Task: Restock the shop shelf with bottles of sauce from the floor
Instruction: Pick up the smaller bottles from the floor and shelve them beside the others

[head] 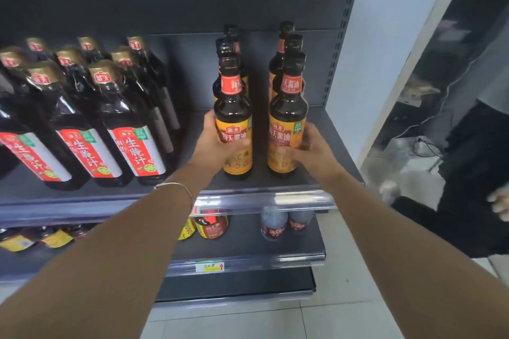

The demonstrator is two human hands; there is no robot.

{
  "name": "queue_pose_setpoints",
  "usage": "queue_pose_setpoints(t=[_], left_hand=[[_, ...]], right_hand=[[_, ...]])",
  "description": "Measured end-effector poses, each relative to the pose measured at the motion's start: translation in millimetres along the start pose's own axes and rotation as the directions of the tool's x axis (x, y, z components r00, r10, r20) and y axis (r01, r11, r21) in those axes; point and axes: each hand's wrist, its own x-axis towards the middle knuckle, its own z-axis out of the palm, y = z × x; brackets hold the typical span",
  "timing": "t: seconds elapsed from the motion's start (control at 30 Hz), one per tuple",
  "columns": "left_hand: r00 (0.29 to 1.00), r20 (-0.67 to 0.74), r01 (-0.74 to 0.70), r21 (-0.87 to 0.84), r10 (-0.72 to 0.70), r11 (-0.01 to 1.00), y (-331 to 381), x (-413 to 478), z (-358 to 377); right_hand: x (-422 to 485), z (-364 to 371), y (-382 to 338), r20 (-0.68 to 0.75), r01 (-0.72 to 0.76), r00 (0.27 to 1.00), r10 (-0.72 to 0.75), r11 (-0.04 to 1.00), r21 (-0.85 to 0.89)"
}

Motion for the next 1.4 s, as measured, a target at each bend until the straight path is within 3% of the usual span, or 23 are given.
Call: queue_pose_setpoints(t=[0.07,0.17,0.27,0.37,0.9,1.23,1.4], left_hand=[[0.999,0.047,-0.013,-0.022,0.014,1.000,-0.2,0.2,-4.8],[0.999,0.047,-0.024,-0.033,0.025,0.999,-4.6,-4.0,-3.3],[1.000,-0.002,0.003,-0.029,-0.003,1.000,-12.8,-6.7,6.6],[0.996,-0.080,0.039,0.000,-0.039,0.999,-10.6,-2.6,13.6],[0.996,0.028,0.078,0.050,-0.080,0.996,-11.2,3.6,2.5],[0.996,0.028,0.080,0.057,-0.082,0.995,-8.9,0.9,1.7],[0.995,-0.075,0.066,0.073,-0.061,0.995,-14.3,-3.8,6.6]], right_hand=[[0.3,-11.9,1.4,0.097,-0.012,0.995,0.007,0.999,0.045],[-1.4,-5.9,10.3,0.087,-0.024,0.996,0.019,0.998,0.058],[-2.3,23.3,21.1,-0.154,-0.027,0.988,0.004,0.989,-0.144],[-3.0,38.0,19.6,-0.379,-0.056,0.925,-0.008,0.986,-0.156],[-0.3,17.7,21.5,-0.212,-0.004,0.977,-0.015,0.996,-0.090],[-0.6,16.0,20.7,-0.207,-0.003,0.978,-0.018,0.995,-0.099],[1.1,19.2,22.9,-0.280,-0.007,0.959,-0.034,0.989,-0.147]])
